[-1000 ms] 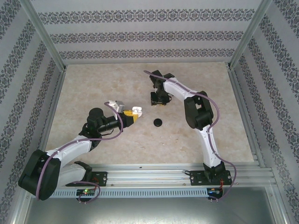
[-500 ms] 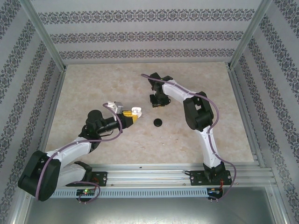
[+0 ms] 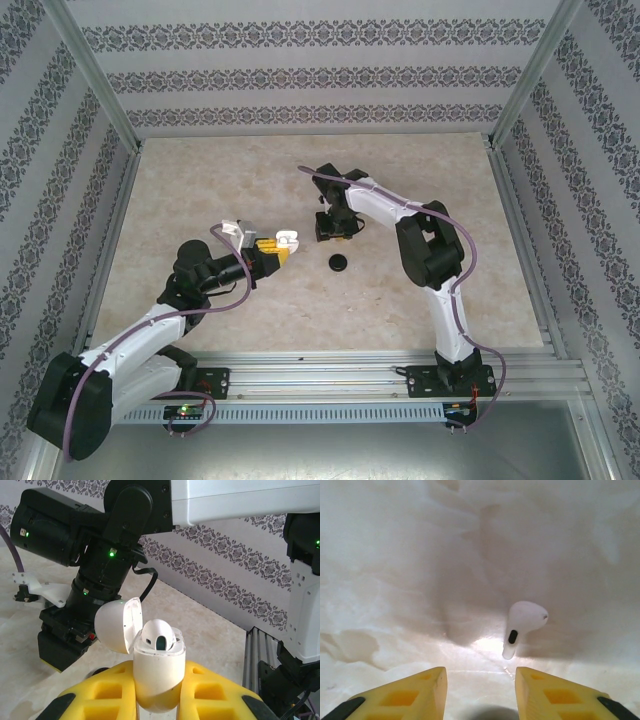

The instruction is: Insert wireless bluetooth earbuds into charging case

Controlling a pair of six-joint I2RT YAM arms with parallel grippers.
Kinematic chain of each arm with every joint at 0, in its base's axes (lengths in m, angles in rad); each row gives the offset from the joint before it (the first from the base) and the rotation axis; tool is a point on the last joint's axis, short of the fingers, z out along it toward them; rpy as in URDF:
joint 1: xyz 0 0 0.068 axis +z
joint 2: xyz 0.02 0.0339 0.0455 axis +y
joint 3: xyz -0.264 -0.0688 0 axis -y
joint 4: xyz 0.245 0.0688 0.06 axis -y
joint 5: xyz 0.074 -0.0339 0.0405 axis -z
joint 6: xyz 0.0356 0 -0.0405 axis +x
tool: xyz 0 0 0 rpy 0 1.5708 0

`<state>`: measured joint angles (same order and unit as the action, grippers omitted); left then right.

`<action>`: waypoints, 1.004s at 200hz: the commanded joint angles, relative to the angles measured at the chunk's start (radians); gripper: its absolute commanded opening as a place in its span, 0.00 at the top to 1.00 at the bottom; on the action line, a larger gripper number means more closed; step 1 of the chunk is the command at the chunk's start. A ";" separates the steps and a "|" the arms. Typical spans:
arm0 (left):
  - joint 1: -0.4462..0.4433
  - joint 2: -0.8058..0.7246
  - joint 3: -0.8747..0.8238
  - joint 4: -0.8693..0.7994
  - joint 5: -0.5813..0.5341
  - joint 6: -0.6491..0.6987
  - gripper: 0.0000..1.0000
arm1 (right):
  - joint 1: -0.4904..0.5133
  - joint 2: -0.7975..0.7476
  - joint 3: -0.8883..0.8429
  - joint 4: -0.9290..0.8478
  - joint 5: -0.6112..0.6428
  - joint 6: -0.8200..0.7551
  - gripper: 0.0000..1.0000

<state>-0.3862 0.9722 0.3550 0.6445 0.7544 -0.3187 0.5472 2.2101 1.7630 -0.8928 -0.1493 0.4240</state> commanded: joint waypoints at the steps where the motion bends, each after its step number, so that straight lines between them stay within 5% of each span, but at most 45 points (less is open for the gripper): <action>1: -0.010 -0.009 -0.004 -0.015 -0.006 0.023 1.00 | -0.021 -0.029 0.038 -0.039 -0.037 0.022 0.59; 201: -0.010 0.067 0.016 0.011 0.006 0.016 1.00 | -0.037 0.167 0.211 -0.131 0.039 -0.009 0.64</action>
<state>-0.3862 1.0592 0.3553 0.6369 0.7513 -0.3183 0.4889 2.3386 1.9358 -0.9745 -0.1490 0.4187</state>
